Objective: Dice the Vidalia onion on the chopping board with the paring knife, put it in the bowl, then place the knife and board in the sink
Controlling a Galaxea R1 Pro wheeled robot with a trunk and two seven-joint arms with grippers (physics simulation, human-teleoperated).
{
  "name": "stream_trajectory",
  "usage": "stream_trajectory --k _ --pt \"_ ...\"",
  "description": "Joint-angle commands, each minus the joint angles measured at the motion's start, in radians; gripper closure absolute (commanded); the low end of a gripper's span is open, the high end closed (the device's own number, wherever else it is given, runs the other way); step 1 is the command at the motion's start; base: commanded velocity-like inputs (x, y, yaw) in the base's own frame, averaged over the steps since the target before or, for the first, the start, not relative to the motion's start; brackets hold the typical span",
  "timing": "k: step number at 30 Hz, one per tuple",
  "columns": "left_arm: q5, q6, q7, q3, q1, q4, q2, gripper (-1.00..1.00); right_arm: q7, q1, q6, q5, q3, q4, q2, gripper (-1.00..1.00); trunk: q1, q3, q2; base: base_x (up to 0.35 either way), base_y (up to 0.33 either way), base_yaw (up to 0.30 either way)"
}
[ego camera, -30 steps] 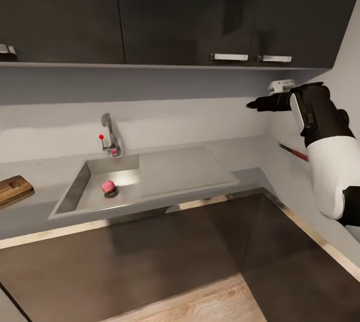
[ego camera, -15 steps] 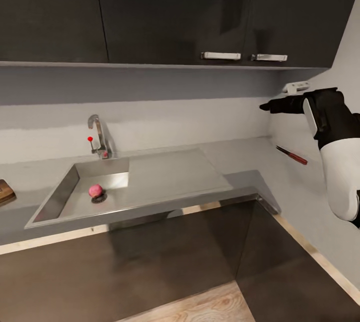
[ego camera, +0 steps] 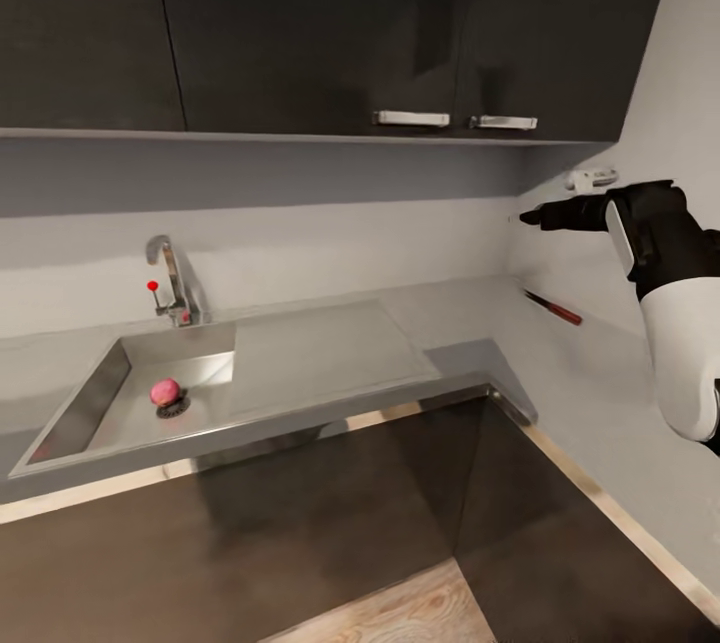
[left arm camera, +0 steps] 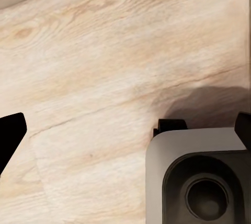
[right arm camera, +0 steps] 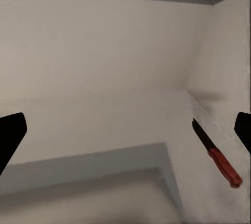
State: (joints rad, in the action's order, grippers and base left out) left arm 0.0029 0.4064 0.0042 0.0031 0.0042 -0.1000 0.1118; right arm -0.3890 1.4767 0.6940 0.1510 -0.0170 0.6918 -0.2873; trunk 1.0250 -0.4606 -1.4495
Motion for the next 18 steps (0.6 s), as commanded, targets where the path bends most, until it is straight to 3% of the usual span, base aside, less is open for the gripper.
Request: stream_trajectory --k 1,3,6,18 --pt "0.0 0.002 0.0 0.0 0.0 -0.001 0.0 -1.0 -0.007 0.001 -0.005 0.011 -0.001 -0.005 -0.002 -1.0 0.0 0.0 0.0 0.0 0.0 -0.19" --pt "0.0 0.002 0.0 0.0 0.0 -0.001 0.0 -1.0 -0.006 0.001 -0.013 0.011 -0.001 -0.012 -0.006 -1.0 0.0 0.002 0.0 0.0 0.0 -0.19" --pt "0.0 0.002 0.0 0.0 0.0 -0.002 0.0 -1.0 -0.003 0.001 -0.045 0.012 0.0 -0.035 -0.038 -1.0 0.0 0.004 0.0 0.0 0.0 -0.118" --pt "0.0 0.002 0.0 0.0 0.0 -0.003 -0.001 -1.0 -0.002 0.001 -0.051 0.011 -0.001 -0.039 -0.044 -1.0 0.0 0.005 0.0 0.0 0.0 -0.007"
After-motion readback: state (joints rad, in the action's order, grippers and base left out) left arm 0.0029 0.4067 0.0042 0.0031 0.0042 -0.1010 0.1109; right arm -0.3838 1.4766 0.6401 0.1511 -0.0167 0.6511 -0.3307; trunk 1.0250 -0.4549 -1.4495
